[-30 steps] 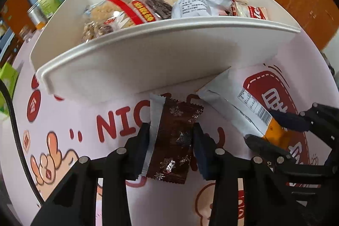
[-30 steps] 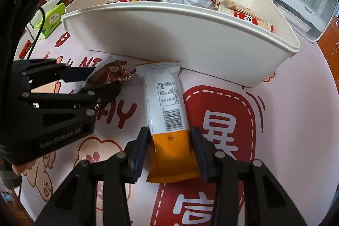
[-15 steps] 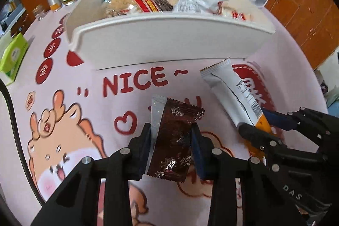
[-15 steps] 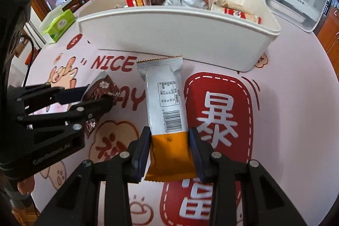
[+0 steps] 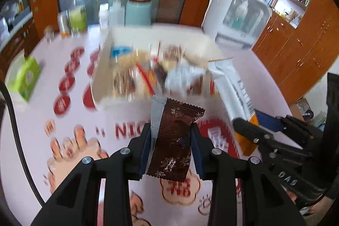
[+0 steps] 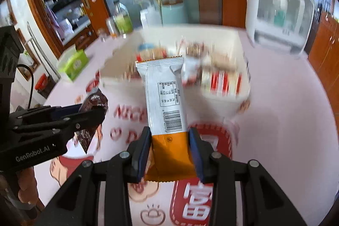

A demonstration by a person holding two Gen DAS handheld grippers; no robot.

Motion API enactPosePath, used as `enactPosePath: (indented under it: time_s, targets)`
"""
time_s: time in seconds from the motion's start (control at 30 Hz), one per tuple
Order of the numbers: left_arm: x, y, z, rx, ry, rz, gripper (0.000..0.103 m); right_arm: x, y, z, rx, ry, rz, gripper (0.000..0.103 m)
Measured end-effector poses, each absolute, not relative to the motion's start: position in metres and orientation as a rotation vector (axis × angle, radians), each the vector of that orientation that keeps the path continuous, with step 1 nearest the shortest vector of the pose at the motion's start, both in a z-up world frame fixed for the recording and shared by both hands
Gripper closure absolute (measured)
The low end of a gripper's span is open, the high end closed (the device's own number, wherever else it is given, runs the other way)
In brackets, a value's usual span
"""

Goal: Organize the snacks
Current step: 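Lower the brown candy and orange-white bar into the tray, open both tools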

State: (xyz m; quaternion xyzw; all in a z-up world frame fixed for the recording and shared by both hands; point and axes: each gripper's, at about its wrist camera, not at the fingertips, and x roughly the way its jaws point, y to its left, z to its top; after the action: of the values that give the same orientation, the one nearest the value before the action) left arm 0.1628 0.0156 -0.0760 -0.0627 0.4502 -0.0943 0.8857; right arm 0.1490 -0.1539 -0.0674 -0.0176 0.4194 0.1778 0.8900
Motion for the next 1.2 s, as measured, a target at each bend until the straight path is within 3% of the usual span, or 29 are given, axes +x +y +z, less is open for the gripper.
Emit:
enactPosePath:
  time_s: [0.4,0.63,0.67,0.77,0.8,0.9,1.2]
  targets:
    - [0.253,0.014,0.026,0.025,0.780,-0.104,0.069,0.236,-0.141,0.054,-0.101,0.653,0.314,0.065]
    - [0.316,0.027,0.023,0.023,0.793,-0.028,0.067,0.292,-0.132,0.058,-0.145,0.686,0.252,0.064]
    - [0.326,0.030,0.017,0.014,0.804,-0.019,0.062,0.296,-0.130,0.055,-0.142,0.696,0.255,0.063]
    - [0.344,0.040,-0.002,-0.023,0.852,-0.019,0.020,0.314,-0.129,0.037,-0.115,0.749,0.250,0.061]
    - [0.348,0.043,-0.008,-0.033,0.865,-0.017,0.011,0.320,-0.129,0.030,-0.100,0.773,0.248,0.059]
    - [0.354,0.046,-0.025,-0.055,0.913,0.008,0.008,0.330,-0.132,0.011,-0.046,0.847,0.246,0.047]
    - [0.337,0.045,-0.042,-0.048,0.936,0.016,0.008,0.320,-0.135,-0.004,-0.045,0.873,0.248,0.045]
